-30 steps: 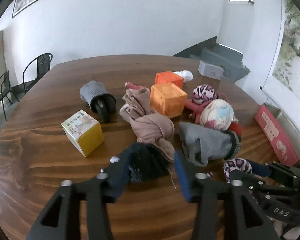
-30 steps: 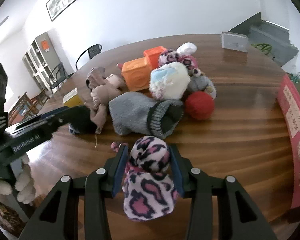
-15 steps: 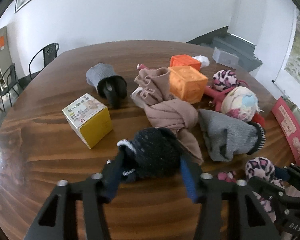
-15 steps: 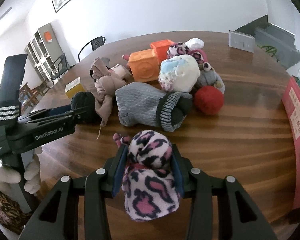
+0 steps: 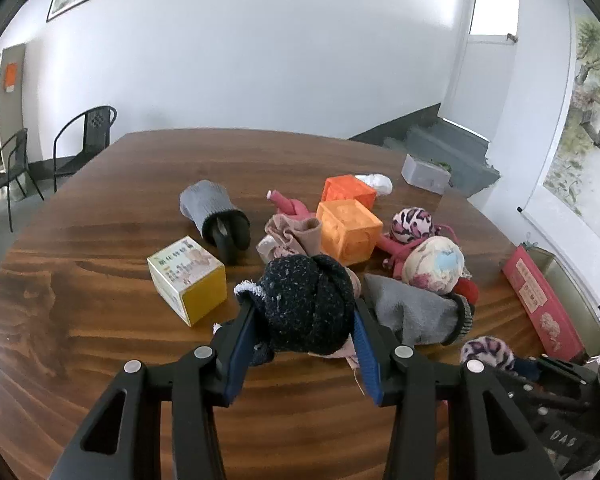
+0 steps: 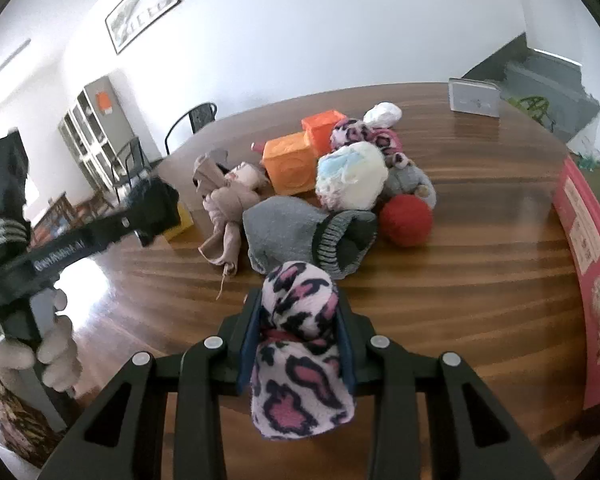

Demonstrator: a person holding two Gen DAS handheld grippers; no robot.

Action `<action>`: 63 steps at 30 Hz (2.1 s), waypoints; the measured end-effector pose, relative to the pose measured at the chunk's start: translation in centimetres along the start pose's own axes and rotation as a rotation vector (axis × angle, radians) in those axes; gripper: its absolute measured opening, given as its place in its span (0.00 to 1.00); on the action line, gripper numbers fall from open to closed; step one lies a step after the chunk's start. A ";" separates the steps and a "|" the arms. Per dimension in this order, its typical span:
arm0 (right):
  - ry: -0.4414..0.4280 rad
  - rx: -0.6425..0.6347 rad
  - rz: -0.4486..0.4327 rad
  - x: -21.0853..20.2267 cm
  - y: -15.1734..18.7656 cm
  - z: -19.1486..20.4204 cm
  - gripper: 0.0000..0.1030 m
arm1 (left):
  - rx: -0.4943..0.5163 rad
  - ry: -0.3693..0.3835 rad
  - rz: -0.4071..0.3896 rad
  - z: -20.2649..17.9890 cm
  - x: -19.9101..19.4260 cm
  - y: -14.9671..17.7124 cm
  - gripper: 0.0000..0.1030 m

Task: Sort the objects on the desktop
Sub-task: 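Carry both items to the grey bin and release them inside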

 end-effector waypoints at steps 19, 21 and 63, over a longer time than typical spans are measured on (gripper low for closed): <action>0.080 0.192 -0.276 -12.3 -3.4 -7.5 0.36 | 0.126 0.176 0.012 -11.3 -0.6 -1.9 0.46; 0.121 0.215 -0.313 -13.9 -3.7 -9.0 0.36 | 0.148 0.187 0.009 -12.7 -0.6 -2.2 0.46; 0.437 0.503 -0.399 -22.3 -0.6 -27.1 0.39 | 0.439 0.512 0.122 -37.4 4.2 -2.6 0.52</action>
Point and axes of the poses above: each gripper's, at about its wrist camera, not at the fingertips, and x roughly the way its jaws point, z to its left, y to its underside, the point moved 3 cm from there along x, roughly the way its jaws point, and after that the axes turned 6 degrees about x, right-handed, at the moved point
